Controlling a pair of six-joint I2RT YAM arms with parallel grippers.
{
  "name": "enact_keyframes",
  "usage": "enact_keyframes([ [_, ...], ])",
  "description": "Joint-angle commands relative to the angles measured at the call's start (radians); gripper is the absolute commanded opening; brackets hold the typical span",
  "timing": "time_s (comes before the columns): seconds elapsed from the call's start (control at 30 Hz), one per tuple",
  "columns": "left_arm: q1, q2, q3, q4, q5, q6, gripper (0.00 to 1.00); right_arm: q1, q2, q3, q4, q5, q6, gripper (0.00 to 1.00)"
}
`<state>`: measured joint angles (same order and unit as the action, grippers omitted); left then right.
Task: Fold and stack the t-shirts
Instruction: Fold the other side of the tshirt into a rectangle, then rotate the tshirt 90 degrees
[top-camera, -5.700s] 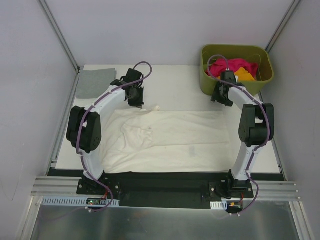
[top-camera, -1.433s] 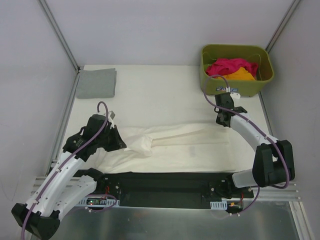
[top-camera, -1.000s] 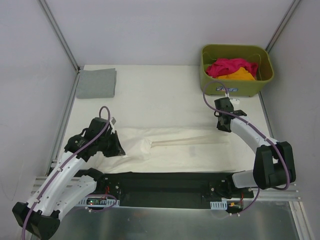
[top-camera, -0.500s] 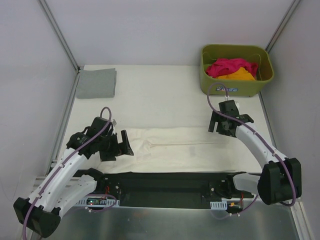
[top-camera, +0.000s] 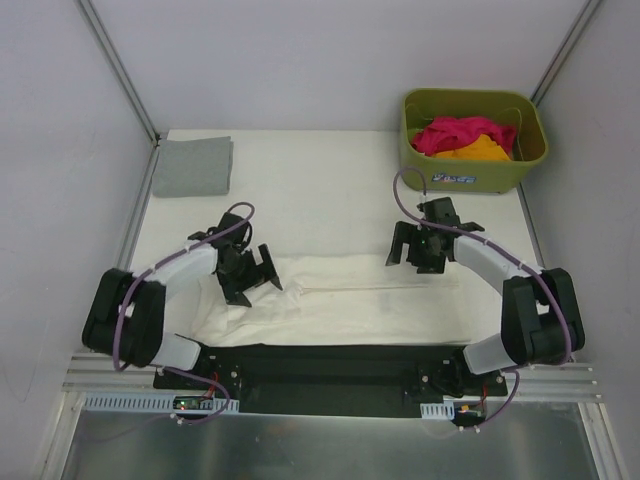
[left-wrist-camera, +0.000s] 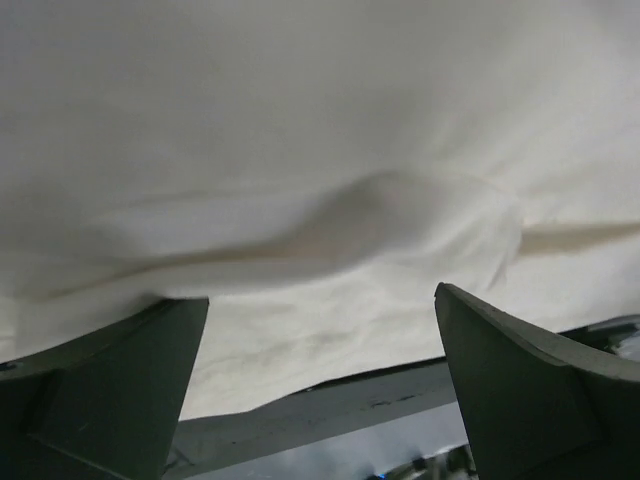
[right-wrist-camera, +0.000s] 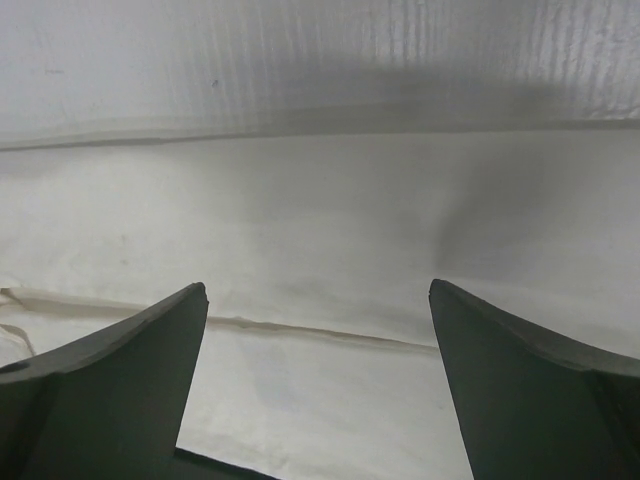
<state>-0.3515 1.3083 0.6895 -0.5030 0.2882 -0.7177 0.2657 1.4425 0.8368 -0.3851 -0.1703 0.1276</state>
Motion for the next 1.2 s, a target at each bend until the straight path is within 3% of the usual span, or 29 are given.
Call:
enact_keyframes([
  [0.0,0.083,0.227,0.119,0.103,0.034,-0.009,0.99,0.003,0.035,-0.011,0.031,-0.051,0.007,0.97],
  [0.13,0.083,0.42,0.313,0.121,0.003,0.018,0.99,0.003,0.039,-0.036,0.02,-0.043,-0.009,0.97],
  [0.23,0.083,0.657,0.522,0.113,0.049,0.017,0.99,0.003,0.044,-0.074,0.014,-0.081,-0.008,0.97],
  [0.4,0.077,0.92,0.957,0.095,0.141,-0.043,0.99,0.016,0.039,-0.156,0.026,-0.184,0.006,0.97],
  [0.6,0.039,1.224,1.486,0.093,0.164,-0.172,0.99,0.217,-0.01,-0.185,-0.001,-0.282,0.032,0.97],
  [0.7,0.022,1.416,1.795,0.11,0.155,-0.281,0.99,0.398,0.004,-0.156,0.034,-0.333,0.073,0.97],
  [0.73,0.019,1.497,1.847,0.201,0.163,-0.322,0.99,0.484,0.022,-0.142,0.052,-0.342,0.079,0.97],
  [0.87,0.016,1.583,1.796,0.648,0.224,-0.647,0.99,0.61,0.168,0.003,0.156,-0.299,0.099,0.97],
  [1.0,-0.003,1.582,1.819,0.655,0.163,-0.563,0.99,0.647,0.268,0.148,0.157,-0.25,0.093,0.97],
  [1.17,-0.006,1.508,1.794,0.61,0.042,-0.424,0.99,0.647,0.23,0.167,0.094,-0.206,0.084,0.97],
])
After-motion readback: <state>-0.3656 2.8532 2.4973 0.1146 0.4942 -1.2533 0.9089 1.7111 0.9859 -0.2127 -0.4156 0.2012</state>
